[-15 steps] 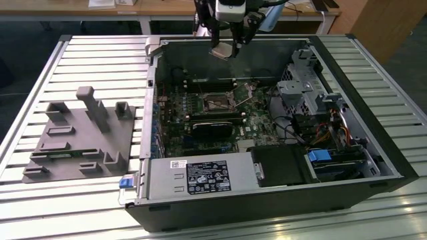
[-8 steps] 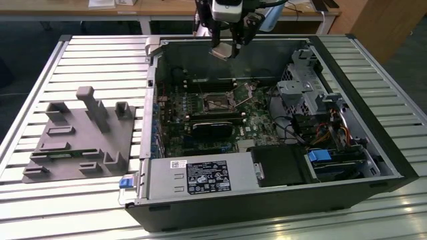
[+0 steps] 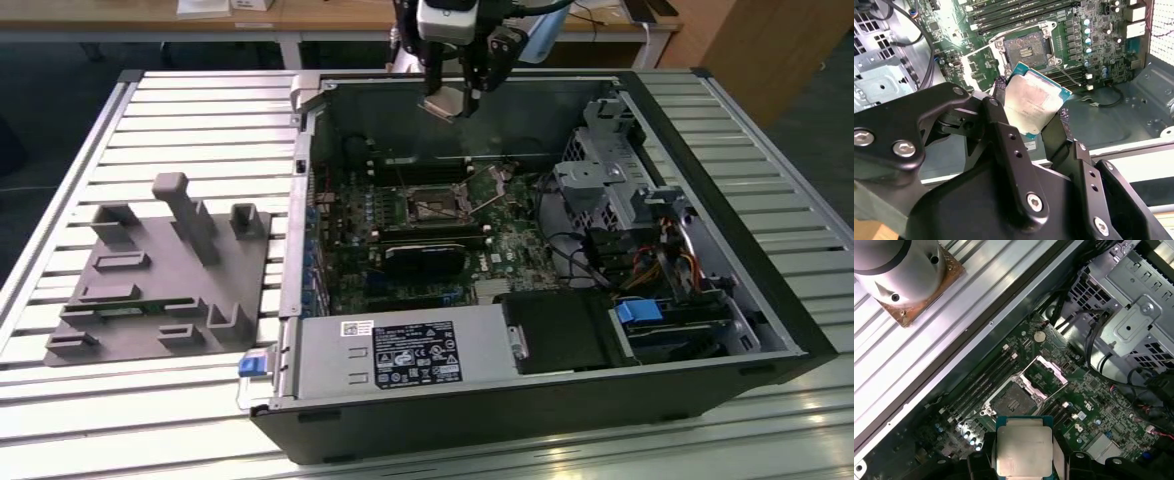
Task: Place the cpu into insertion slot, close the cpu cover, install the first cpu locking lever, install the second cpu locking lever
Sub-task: 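Place the cpu into insertion slot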
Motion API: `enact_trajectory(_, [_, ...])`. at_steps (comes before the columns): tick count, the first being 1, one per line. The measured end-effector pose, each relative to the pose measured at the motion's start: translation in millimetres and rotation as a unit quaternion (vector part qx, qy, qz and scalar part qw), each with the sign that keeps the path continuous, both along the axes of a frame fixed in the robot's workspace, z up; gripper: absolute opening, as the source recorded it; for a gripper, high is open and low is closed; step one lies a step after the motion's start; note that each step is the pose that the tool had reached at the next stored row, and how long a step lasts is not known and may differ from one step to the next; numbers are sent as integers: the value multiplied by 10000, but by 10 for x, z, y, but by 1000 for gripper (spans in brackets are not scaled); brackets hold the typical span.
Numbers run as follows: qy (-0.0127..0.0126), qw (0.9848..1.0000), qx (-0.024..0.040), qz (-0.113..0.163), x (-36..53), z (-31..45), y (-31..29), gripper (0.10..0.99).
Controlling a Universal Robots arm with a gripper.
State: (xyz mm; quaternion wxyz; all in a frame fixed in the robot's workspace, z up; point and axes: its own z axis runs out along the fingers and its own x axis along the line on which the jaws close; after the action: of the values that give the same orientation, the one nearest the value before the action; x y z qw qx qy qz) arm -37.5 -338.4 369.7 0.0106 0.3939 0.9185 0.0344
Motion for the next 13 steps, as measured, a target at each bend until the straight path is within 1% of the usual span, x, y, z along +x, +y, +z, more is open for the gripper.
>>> enact_trajectory(7, [0,9996,-33,-269,0,-7,7,537])
enact_trajectory(13, [0,9987,-70,-507,0,-15,13,537])
